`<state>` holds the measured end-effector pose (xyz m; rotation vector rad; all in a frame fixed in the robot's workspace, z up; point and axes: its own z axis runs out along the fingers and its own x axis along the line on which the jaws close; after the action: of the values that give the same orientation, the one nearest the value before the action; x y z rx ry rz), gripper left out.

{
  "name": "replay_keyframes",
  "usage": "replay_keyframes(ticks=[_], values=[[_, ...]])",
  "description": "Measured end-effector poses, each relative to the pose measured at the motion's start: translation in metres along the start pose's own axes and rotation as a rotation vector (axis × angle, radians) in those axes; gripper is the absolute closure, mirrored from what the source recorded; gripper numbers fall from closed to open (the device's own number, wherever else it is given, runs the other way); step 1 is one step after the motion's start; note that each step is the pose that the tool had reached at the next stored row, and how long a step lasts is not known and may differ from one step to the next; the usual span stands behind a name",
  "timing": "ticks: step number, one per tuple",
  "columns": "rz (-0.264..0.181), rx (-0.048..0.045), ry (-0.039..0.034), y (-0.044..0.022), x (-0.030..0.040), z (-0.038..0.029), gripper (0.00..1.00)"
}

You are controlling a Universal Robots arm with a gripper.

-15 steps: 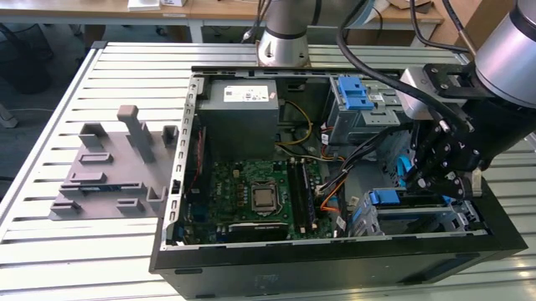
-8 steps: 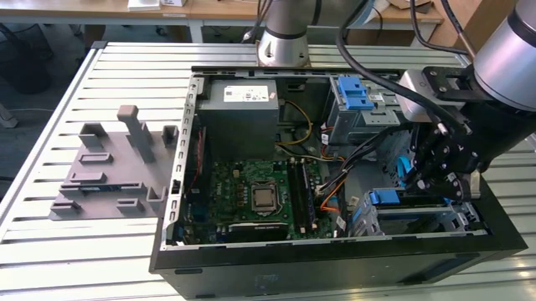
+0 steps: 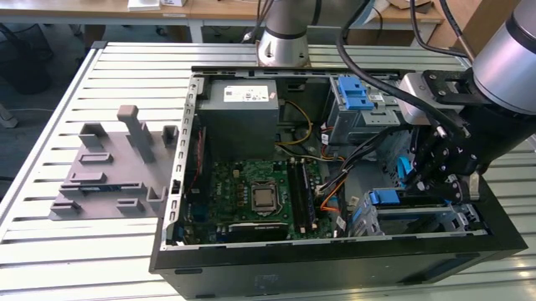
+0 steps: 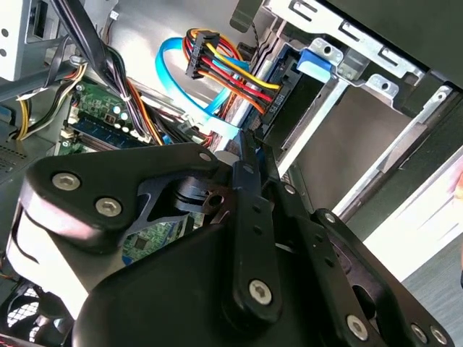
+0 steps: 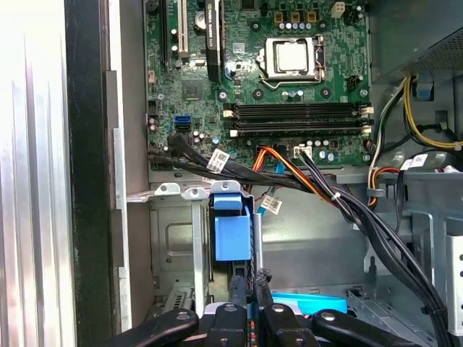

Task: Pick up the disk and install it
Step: 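Insert the second disk wire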

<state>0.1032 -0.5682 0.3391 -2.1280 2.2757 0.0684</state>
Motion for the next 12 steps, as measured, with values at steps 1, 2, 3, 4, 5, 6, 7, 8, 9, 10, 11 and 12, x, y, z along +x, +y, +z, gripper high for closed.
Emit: replay_keyframes(ticks=[1,2,3,4,5,6,7,8,9,10,11,12], values=[[0.0,0.0,0.0001,0.0,0.0,0.0,0.84],[0.0,0.0,0.0001,-0.0001,0.0,0.0,0.84],[0.0,0.0,0.0,-0.0001,0.0,0.0001,0.84],[0.0,0.0,-0.0001,-0.0001,0.0,0.0001,0.84],[0.0,0.0,-0.0002,-0.0001,0.0,0.0002,0.84],[0.0,0.0,-0.0001,-0.0001,0.0,0.0003,0.84],[0.0,0.0,-0.0004,-0.0002,0.0,0.0006,0.84],[0.0,0.0,-0.0005,-0.0004,0.0,0.001,0.84],[0.0,0.0,-0.0004,-0.0006,0.0,0.0014,0.84],[0.0,0.0,-0.0002,-0.0008,0.0,0.0016,0.84],[0.0,0.0,-0.0001,-0.0012,0.0,0.0019,0.84],[0.0,0.0,-0.0001,-0.0014,0.0,0.0022,0.84]])
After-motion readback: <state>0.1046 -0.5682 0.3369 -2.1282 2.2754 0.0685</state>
